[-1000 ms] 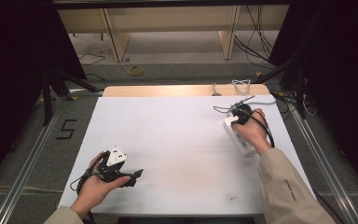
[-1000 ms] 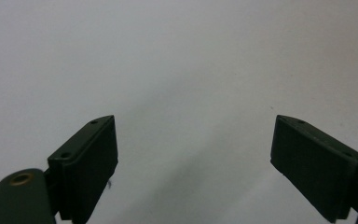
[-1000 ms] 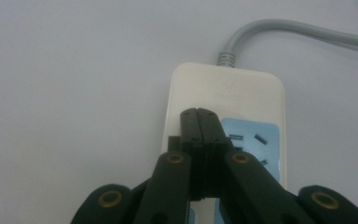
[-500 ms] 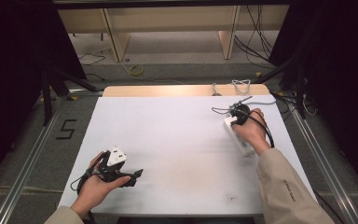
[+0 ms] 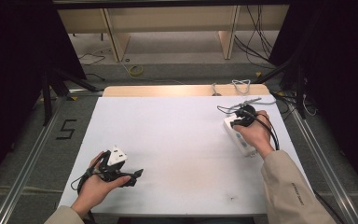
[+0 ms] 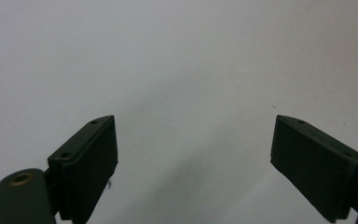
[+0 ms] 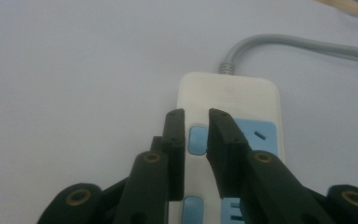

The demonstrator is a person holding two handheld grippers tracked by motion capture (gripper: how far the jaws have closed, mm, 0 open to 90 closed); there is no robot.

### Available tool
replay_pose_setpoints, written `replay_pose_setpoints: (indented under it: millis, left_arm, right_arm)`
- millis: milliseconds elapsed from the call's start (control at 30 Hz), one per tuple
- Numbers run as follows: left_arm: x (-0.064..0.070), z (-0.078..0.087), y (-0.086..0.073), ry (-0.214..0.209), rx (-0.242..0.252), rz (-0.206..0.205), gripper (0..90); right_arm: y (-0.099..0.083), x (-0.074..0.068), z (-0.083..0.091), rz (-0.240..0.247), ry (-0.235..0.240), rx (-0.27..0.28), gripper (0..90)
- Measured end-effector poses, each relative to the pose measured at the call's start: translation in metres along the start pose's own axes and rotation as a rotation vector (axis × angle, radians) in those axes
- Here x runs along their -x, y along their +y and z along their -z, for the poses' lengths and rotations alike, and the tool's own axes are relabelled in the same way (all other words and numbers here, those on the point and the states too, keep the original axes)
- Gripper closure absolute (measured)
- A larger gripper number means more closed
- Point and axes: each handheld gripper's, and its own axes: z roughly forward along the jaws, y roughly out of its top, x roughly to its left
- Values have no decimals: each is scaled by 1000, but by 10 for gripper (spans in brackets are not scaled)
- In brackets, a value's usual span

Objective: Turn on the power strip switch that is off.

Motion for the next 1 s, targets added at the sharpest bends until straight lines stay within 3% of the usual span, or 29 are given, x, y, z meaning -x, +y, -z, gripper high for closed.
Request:
replay_pose_setpoints:
  millis: [233,367,533,633,733,1000]
  left_arm:
    - [1,-1,1,2,1,-4,144]
    - [0,-2,1,4,-6,-2,144]
    - [0,-2,0,5,-5,1,144]
    - [0,-1,0,7,-4,2,143]
    - [0,0,0,5,-4,1,144]
    - [-2,0,-1,9,-9,2,143]
  right_arm:
    - [-18,-1,25,2,86,120,641]
    - [-29,-1,38,-17,86,146,583]
    - [-42,-5,50,-29,120,189,544]
    - [-57,-12,60,-3,173,225,456]
    - [-70,-17,69,-13,218,266,427]
    - [-109,-28,87,28,251,335,344]
